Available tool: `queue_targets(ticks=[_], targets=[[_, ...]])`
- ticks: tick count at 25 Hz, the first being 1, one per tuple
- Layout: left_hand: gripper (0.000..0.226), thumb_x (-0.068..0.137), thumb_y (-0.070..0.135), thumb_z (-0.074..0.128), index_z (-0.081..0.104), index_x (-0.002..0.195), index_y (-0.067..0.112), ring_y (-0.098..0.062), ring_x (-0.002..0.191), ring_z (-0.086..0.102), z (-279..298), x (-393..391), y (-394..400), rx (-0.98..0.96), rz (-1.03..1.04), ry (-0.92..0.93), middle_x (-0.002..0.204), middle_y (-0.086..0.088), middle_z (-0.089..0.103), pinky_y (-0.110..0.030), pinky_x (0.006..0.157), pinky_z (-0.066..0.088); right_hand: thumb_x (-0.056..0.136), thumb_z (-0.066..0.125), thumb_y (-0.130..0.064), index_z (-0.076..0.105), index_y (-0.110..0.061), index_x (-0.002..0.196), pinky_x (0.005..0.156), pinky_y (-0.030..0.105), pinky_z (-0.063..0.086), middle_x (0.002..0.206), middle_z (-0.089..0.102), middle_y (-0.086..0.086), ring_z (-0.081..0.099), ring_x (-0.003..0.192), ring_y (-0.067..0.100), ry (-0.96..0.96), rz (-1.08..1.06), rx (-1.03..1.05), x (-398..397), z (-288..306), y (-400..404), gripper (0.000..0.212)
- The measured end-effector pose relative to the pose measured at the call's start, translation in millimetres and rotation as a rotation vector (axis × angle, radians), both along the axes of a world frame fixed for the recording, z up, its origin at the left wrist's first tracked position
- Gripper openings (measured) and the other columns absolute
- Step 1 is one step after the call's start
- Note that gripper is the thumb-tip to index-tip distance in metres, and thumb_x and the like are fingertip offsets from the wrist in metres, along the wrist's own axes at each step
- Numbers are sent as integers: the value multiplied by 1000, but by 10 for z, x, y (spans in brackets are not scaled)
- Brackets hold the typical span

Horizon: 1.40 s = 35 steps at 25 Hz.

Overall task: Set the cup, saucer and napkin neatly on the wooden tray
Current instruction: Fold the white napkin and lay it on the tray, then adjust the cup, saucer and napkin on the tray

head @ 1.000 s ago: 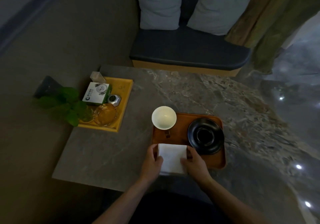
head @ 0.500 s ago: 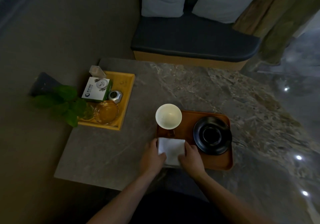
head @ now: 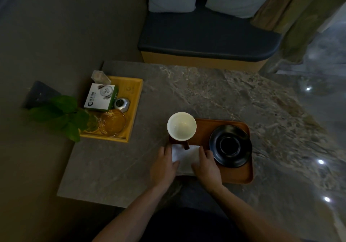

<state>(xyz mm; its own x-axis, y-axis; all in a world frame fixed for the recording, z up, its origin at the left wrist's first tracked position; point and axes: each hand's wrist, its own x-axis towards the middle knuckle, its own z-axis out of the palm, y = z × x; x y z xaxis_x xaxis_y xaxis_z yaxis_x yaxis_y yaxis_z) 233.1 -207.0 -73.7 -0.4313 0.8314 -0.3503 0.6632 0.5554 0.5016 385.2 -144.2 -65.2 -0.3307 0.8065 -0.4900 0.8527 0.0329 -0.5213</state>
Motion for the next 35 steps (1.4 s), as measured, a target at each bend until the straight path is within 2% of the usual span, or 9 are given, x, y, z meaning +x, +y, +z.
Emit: queue_targets(ticks=[4,8,12,16,20,24,28,31,35], targets=[[61,83,46,66,40,136,30,-16,117,48,-65,-143,-116,89,-138,39,131,1,47,-30,92,42,86,65,-39,15,-24,149,91,34,51,141,35,4,44,123,19,-3,114,73,168,-12,-63,82],[60,81,60,58,53,130,27,-21,129,37,-121,-358,-296,174,-376,77,137,-1,47,-40,106,36,86,55,-54,28,-28,146,101,41,44,148,34,3,36,132,22,-25,324,232,367,-3,-168,71],[50,81,56,60,62,119,24,-27,135,38,-130,-455,-320,229,-473,130,137,-5,54,-45,108,32,88,56,-50,43,-27,140,103,45,41,148,42,2,37,134,25,-82,393,306,457,-10,-210,59],[43,83,51,62,61,120,29,-25,140,32,-119,-501,-264,152,-563,170,140,1,52,-50,111,33,89,57,-47,48,-28,137,103,44,41,146,46,0,39,134,26,-98,380,308,438,6,-187,52],[41,80,48,67,63,116,28,-27,136,39,-111,-519,-242,151,-613,209,136,-1,56,-51,108,37,87,64,-40,51,-27,134,97,43,45,143,50,2,44,130,27,-125,388,316,415,21,-182,51],[40,79,46,70,63,115,28,-29,133,43,-124,-521,-237,147,-614,229,134,-3,57,-52,104,41,82,71,-35,55,-24,131,92,46,49,138,55,4,50,126,30,-139,383,313,379,43,-185,53],[40,85,50,58,61,118,29,-27,136,37,-181,-496,-286,98,-597,203,139,-1,52,-54,105,40,88,61,-40,47,-25,138,100,45,44,146,47,4,41,133,29,-153,404,308,381,42,-180,54],[41,85,53,58,63,118,28,-25,136,37,-187,-505,-280,104,-594,166,139,-1,52,-54,104,39,89,57,-46,45,-26,138,100,43,44,146,45,3,41,132,26,-144,393,293,364,60,-178,55],[59,77,69,55,58,121,30,-18,128,43,-53,-659,-166,174,-400,101,133,2,54,-42,107,34,85,54,-56,47,-29,133,89,38,50,136,54,0,51,120,20,-59,271,353,286,155,-71,55]])
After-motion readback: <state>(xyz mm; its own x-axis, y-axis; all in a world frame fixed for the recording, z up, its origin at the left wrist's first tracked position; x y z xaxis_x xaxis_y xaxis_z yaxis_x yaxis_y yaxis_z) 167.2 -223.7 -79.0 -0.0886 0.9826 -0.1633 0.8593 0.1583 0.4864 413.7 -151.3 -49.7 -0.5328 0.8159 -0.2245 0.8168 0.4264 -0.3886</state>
